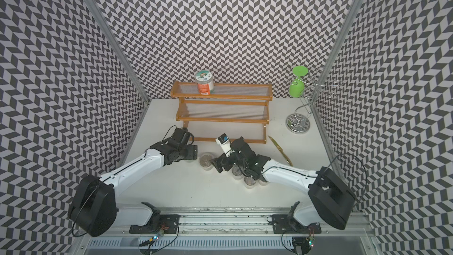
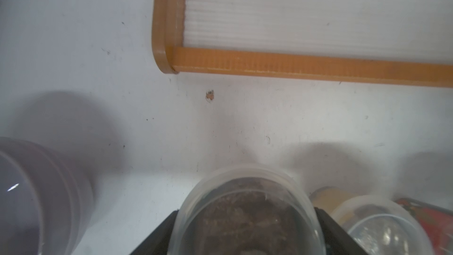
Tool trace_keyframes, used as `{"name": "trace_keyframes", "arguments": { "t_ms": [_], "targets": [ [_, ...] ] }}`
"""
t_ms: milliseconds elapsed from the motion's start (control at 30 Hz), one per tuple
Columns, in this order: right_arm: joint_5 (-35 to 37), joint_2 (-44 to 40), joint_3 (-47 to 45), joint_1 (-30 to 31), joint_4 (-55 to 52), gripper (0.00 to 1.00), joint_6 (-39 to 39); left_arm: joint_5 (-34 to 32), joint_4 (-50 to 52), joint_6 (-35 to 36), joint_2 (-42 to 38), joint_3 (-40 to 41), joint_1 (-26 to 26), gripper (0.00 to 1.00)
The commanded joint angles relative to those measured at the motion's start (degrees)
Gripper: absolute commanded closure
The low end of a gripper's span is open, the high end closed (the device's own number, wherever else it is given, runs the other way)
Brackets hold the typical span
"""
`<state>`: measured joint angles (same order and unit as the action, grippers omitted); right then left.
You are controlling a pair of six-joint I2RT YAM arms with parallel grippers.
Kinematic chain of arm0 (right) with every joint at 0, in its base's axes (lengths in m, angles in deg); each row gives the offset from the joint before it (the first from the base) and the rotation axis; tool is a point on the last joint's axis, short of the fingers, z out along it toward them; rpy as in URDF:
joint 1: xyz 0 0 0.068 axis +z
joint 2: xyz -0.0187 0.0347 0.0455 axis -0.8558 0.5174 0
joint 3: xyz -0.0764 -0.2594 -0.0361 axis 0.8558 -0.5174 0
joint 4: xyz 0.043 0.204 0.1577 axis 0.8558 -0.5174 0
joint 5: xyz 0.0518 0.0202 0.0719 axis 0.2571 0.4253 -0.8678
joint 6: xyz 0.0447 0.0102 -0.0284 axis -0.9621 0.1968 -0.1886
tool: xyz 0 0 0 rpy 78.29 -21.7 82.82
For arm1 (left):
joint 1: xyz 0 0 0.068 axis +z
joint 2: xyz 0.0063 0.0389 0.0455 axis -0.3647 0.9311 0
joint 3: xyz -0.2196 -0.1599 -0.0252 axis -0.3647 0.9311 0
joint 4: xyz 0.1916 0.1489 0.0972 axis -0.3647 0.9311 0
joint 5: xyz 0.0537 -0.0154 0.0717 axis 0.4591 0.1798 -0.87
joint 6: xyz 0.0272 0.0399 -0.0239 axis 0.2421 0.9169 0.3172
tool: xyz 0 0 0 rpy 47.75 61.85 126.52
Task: Place the seed container on the shelf
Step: Adjust the seed jar at the center of the board, then pick up the seed jar at the center of the board.
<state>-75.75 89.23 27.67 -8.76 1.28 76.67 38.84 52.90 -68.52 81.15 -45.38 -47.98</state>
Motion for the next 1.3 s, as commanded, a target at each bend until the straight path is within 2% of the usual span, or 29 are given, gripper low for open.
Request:
{"name": "trace_keyframes", "arguments": {
  "t_ms": [0, 100, 333, 533, 700, 800, 1000, 1267],
  "targets": [
    [2.1, -0.9, 1.9, 0.3, 0.6, 0.01, 1.4, 0.6, -0.4, 0.7, -0.5, 0.4, 0.2, 0.15],
    [2.6, -1.5, 1.8, 0.3, 0.6, 0.0, 1.7, 3.3, -0.6, 0.5, 1.4, 0.6, 0.1, 0.18],
    [3.3, -2.8, 1.1, 0.3, 0.8, 0.0, 1.3, 3.0, -3.6, -0.4, 4.0, 3.0, 0.2, 0.18],
    [4.3, -3.7, 0.4, 0.3, 0.9, 0.0, 1.4, 3.5, -3.3, -1.7, 6.9, 3.3, 0.0, 0.13],
    [4.5, -3.9, 0.5, 0.3, 0.8, 0.01, 1.6, 3.8, -3.8, -2.2, 5.9, 4.3, 0.0, 0.01],
    [4.4, -4.0, 0.5, 0.3, 0.7, 0.0, 1.7, 3.4, -3.4, -2.2, 6.0, 4.2, 0.0, 0.0],
    [4.7, -4.2, 0.2, 0.4, 0.7, 0.0, 1.5, 3.5, -3.0, -1.5, 6.3, 4.0, 0.0, 0.11],
    [4.8, -4.2, 0.2, 0.4, 0.8, 0.0, 1.5, 2.6, -1.0, -0.2, 2.8, 2.8, 0.0, 0.16]
  ]
}}
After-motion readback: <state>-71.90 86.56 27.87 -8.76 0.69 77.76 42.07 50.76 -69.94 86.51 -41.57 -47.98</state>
